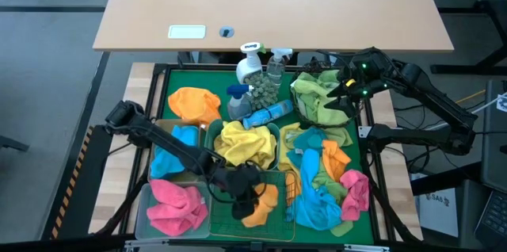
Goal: Sort microfiber towel by color & place in baskets
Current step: Put the orange microfiber towel into the gold wire basket
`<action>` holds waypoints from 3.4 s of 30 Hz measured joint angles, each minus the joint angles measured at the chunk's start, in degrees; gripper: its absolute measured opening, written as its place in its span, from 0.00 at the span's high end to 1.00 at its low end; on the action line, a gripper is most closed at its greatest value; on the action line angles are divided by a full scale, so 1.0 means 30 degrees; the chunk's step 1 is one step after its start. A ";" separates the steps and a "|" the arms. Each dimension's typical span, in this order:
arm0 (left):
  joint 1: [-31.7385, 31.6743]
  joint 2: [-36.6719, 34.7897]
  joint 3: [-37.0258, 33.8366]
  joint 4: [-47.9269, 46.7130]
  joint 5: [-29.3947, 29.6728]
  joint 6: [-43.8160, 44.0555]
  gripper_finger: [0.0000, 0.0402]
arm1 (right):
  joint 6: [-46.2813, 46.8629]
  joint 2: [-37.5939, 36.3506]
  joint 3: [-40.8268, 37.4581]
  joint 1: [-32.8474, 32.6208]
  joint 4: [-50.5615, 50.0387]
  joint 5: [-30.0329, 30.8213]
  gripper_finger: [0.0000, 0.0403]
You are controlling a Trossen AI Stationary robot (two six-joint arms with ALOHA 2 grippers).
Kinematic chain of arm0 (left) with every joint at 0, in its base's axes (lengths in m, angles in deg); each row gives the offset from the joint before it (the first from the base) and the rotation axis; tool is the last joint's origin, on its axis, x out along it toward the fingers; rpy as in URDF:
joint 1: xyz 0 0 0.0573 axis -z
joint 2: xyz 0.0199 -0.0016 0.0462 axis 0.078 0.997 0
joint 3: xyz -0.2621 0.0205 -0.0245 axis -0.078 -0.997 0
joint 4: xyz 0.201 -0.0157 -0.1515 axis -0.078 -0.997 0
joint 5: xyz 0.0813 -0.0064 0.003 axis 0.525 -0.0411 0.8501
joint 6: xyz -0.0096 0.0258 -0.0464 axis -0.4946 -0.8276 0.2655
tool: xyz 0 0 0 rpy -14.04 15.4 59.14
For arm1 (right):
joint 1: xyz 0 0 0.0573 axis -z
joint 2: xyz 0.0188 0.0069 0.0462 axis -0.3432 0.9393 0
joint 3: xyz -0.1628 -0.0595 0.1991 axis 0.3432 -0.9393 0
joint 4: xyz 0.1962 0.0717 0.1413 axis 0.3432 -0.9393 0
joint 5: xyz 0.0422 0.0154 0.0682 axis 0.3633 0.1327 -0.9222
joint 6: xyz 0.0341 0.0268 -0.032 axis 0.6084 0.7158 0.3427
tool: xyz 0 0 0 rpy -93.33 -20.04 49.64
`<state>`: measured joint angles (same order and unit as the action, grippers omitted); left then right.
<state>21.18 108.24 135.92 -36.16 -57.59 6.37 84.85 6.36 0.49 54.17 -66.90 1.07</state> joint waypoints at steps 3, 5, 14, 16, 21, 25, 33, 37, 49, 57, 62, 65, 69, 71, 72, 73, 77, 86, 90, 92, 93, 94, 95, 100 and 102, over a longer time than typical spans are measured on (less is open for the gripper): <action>-0.0089 0.0007 -0.0015 -0.0508 -0.0617 0.0761 0.72 | 0.0029 0.0000 0.0000 0.0001 -0.0022 0.0000 0.32; -0.0104 0.0003 -0.0015 -0.0444 -0.0850 0.0777 0.68 | 0.0036 0.0000 0.0000 -0.0003 -0.0038 -0.0007 0.32; -0.0570 -0.0506 -0.0015 -0.0024 -0.2463 -0.0145 0.63 | 0.0249 0.0000 0.0000 0.0004 -0.0284 -0.0637 0.32; -0.0607 -0.0798 -0.0015 0.0105 -0.2066 -0.1072 0.63 | 0.0743 0.0000 0.0000 -0.0004 -0.0592 -0.1962 0.32; -0.1236 -0.1728 -0.0015 0.0071 -0.1822 -0.3249 0.63 | 0.2084 -0.0100 0.0000 -0.1604 -0.1518 -0.2462 0.32; -0.1763 -0.2757 -0.0015 -0.0263 -0.1260 -0.5531 0.63 | 0.4535 -0.0233 0.0000 -0.4454 -0.2072 0.1125 0.32; -0.3486 -0.5361 -0.0007 -0.2423 -0.0519 -0.9392 0.63 | 1.1065 0.0129 -0.0114 -1.1753 -0.1829 0.7106 0.32; -0.4599 -0.6684 -0.0007 -0.3678 0.0292 -1.0730 0.63 | 1.4595 0.0655 -0.0799 -1.4924 -0.1874 1.0365 0.32; -0.6482 -0.7737 -0.0007 -0.4178 0.0470 -1.3698 0.63 | 2.2119 0.3834 -0.3080 -2.0249 -0.1881 1.4417 0.32; -0.7425 -0.7723 -0.0007 -0.4650 0.0477 -1.3903 0.63 | 2.2686 0.6949 -0.3155 -2.1037 -0.1996 1.4488 0.32; -0.7767 -0.7723 -0.0007 -0.4717 0.0472 -1.3913 0.63 | 2.2666 0.8544 -0.3155 -2.1001 -0.2318 1.3839 0.35; -0.7805 -0.7723 -0.0007 -0.4720 0.0470 -1.3915 0.63 | 2.2651 0.8953 -0.3155 -2.1001 -0.2832 1.3549 0.44; -0.7798 -0.7723 -0.0007 -0.4749 0.0462 -1.3918 0.63 | 2.2644 0.9012 -0.3155 -2.0994 -0.3313 1.3163 0.63; -0.7803 -0.7723 -0.0007 -0.4812 0.0462 -1.3918 0.63 | 2.2622 0.9012 -0.3155 -2.0994 -0.3298 1.2969 0.75; -0.7815 -0.7723 -0.0007 -0.4822 0.0470 -1.4004 0.63 | 2.2591 0.9012 -0.3155 -2.0994 -0.3288 1.2903 0.81; -0.7869 -0.7789 -0.0007 -0.4829 0.0462 -1.4251 0.63 | 2.2565 0.9012 -0.3155 -2.0994 -0.3293 1.2819 0.88; -0.8115 -0.8562 -0.0007 -0.5019 0.0470 -1.4588 0.63 | 2.1590 0.9005 -0.2654 -2.0980 -0.3627 1.2470 0.96; -0.8643 -1.1002 -0.0005 -0.6395 0.0623 -1.4894 0.63 | 1.9434 0.8965 0.3529 -2.0986 -0.5592 1.4368 0.98; -0.8643 -1.1680 0.0015 -0.7296 0.0630 -1.4902 0.63 | 1.8314 0.8954 0.7170 -2.0986 -0.5521 1.6173 0.97; -0.8636 -1.1894 0.0015 -0.7873 0.0777 -1.5042 0.63 | 1.7535 0.8947 0.8856 -2.0986 -0.5363 1.7145 0.98; -0.8635 -1.1996 0.0015 -0.8115 0.0967 -1.5232 0.63 | 1.7110 0.8932 0.9601 -2.0986 -0.5193 1.7597 0.99; -0.8643 -1.2082 0.0015 -0.8216 0.1213 -1.5420 0.63 | 1.6657 0.8932 1.0288 -2.0986 -0.4888 1.7972 0.99; -0.8643 -1.2114 0.0015 -0.8317 0.1490 -1.5586 0.63 | 1.6218 0.8932 1.0969 -2.0986 -0.4570 1.8202 0.99; -0.8645 -1.2094 -0.0015 -0.8682 0.2633 -1.5936 0.63 | 1.2990 0.8932 1.2800 -2.0986 -0.0887 1.8173 0.99; -0.8726 -1.2094 -0.0178 -0.8505 0.2626 -1.5943 0.63 | 1.1509 0.8932 1.2925 -2.0986 0.1351 1.7400 0.99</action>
<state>-5.00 71.95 135.39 -61.68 -49.71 -41.46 119.38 33.16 39.27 -8.79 -62.85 53.27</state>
